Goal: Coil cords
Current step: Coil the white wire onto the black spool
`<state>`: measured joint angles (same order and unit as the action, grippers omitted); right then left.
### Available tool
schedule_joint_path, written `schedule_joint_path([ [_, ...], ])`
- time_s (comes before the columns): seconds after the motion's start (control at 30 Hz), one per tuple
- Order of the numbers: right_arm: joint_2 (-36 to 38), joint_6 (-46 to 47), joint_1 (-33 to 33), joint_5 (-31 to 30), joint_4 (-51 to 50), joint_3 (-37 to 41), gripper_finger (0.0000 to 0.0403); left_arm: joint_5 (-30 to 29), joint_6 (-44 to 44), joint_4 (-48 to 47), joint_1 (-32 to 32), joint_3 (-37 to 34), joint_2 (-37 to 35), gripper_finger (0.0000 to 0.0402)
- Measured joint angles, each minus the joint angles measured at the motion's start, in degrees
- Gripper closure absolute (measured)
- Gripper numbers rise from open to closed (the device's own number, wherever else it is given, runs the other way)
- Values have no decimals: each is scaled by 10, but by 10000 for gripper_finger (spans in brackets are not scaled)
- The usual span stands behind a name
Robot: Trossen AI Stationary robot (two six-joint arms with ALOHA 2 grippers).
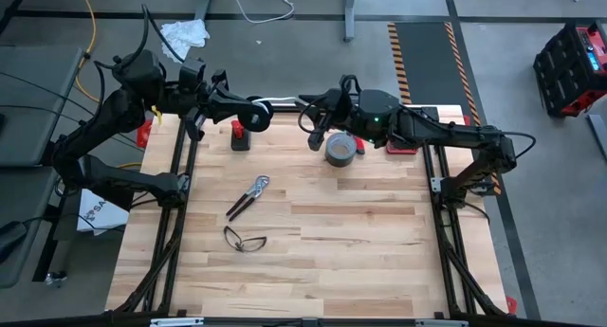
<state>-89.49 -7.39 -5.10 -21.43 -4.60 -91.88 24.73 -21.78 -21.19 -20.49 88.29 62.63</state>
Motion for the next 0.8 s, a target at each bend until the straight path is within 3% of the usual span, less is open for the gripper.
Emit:
schedule_joint_path([
  [0.5, 0, 24, -6, 4, -18, 0, 332, 0, -1, 0, 0, 0, 0, 401],
  [0.7, 0, 25, -13, 6, -45, 0, 388, -1, 4, 0, 0, 0, 0, 401],
  [0.8, 0, 27, -12, 7, -46, 0, 395, -15, 5, 0, 0, 0, 0, 401],
])
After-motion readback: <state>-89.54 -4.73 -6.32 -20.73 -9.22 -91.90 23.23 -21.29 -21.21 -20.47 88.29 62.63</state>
